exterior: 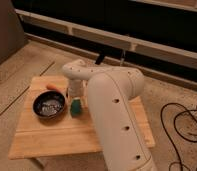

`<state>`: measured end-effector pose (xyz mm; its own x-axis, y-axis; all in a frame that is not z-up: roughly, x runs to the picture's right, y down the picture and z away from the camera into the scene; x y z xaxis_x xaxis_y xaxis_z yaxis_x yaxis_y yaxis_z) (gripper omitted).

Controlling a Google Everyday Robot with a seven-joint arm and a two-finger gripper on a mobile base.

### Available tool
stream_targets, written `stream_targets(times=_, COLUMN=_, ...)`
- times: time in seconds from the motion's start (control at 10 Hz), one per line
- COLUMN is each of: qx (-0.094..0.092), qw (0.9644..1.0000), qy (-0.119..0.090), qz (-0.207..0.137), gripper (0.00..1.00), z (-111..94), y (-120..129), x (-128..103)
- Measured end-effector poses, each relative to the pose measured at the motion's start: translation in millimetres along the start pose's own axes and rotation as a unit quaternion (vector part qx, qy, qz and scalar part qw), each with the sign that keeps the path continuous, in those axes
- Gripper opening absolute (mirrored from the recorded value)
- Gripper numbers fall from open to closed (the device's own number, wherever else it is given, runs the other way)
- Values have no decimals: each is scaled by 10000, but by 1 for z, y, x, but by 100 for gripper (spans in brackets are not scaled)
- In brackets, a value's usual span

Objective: Place the white sponge in the ceramic bowl

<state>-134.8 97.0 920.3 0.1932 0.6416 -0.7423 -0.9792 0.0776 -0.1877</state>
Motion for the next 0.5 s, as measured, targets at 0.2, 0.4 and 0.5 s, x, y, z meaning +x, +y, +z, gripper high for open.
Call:
stream_targets(times=0.2, qx=-24, qw=10000, qy=66, qz=-62, gripper=58, z=6, y=4, x=-3)
stream_targets(times=0.4, qx=-28, qw=9997, qy=145, qz=-170, gripper=46, z=12, y=7, x=-2)
stream_targets(times=0.5, qx=-42, qw=9995, qy=179, qz=-243, gripper=36, z=15, y=8, x=-1)
